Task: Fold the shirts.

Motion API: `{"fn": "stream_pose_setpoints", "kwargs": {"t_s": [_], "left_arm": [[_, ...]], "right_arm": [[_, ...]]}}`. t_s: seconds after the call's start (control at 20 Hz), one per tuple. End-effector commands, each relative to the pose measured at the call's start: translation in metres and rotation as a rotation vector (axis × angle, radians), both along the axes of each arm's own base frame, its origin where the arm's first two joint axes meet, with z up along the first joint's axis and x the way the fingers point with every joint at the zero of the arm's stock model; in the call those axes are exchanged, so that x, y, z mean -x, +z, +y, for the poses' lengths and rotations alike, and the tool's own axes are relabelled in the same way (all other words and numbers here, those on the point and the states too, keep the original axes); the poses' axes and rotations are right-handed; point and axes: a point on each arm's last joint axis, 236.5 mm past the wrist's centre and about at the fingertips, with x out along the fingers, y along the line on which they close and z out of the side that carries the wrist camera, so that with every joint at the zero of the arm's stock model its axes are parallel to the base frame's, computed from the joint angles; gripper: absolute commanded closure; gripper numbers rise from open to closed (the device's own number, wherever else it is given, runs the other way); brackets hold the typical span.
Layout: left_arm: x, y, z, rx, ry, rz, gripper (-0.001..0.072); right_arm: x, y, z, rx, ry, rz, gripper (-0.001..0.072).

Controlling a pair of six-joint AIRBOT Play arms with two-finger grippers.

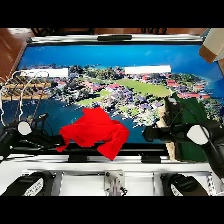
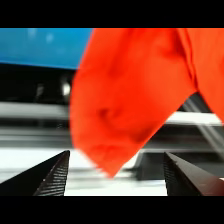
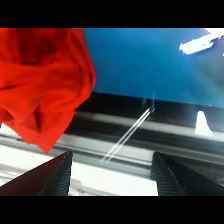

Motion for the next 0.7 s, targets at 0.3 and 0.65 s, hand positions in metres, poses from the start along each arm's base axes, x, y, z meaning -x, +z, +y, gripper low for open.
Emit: {"fn": "stream_pose_setpoints", "kwargs": {"t_s": [0.3, 0.65], "left_arm": [[-0.052, -0.018, -0.003, 0.019, 0.109, -0.218, 0.0362], [-0.058, -0.015, -0.002, 0.017, 0.112, -0.242, 0.0665]], "right_arm": [[0.032, -0.060, 0.043, -0.234, -0.083, 0.147, 0.0105], [0.058, -0.100, 0.112, -0.238, 0.057, 0.214, 0.0105]]}}
